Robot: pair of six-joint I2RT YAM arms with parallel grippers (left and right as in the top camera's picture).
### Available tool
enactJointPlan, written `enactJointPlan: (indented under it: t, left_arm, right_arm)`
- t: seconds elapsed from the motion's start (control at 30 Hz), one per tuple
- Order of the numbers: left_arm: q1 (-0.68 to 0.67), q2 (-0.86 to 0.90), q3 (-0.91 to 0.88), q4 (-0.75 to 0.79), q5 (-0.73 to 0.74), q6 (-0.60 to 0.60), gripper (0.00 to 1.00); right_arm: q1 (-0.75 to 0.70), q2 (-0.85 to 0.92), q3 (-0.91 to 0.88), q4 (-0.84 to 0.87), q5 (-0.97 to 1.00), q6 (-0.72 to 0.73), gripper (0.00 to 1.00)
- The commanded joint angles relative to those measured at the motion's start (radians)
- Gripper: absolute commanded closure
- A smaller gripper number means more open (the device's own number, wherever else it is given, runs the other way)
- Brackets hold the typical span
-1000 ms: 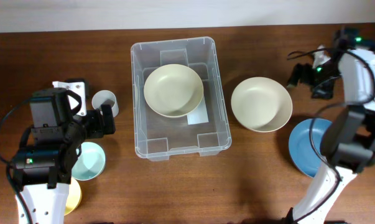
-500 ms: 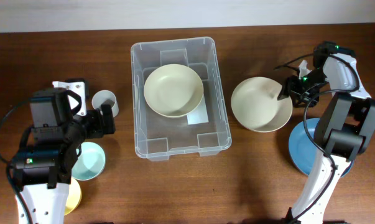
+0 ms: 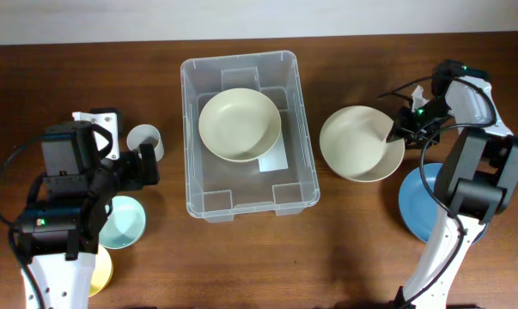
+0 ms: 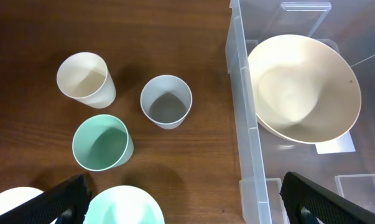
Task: Pack container
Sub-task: 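Move right gripper to the second cream bowl and grasp its rim, then carry the second cream bowl over and stack it on the first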
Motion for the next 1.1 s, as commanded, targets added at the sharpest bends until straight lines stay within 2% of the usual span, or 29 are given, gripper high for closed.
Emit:
enactJointPlan:
  t: [0.0,0.07,0.4,0.73,1.07]
  left_arm:
    - [0.003,0.002,0.023,0.004,0.0,-0.01,0.0]
    - [0.003,0.002,0.023,0.003,0.0,-0.01,0.0]
    - [0.003,0.002,0.023,0.003,0.0,-0.01,0.0]
    - [0.003,0.002,0.023,0.003,0.0,-0.01,0.0]
    - [0.003,0.002,0.023,0.003,0.0,-0.01,0.0]
  right_arm:
    - [0.006,0.019,-0.053,0.013,-0.005,-0.002,0.64]
    - [0.006,0.019,-0.053,0.014,-0.005,-0.002,0.73]
    - [0.006,0.019,-0.053,0.016,-0.006,-0.002,0.96]
    - [0.006,-0.004,-0.004,0.004,-0.061,0.037,0.96]
    - [0.058,-0.278,0.199,-0.029,-0.059,0.04,0.96]
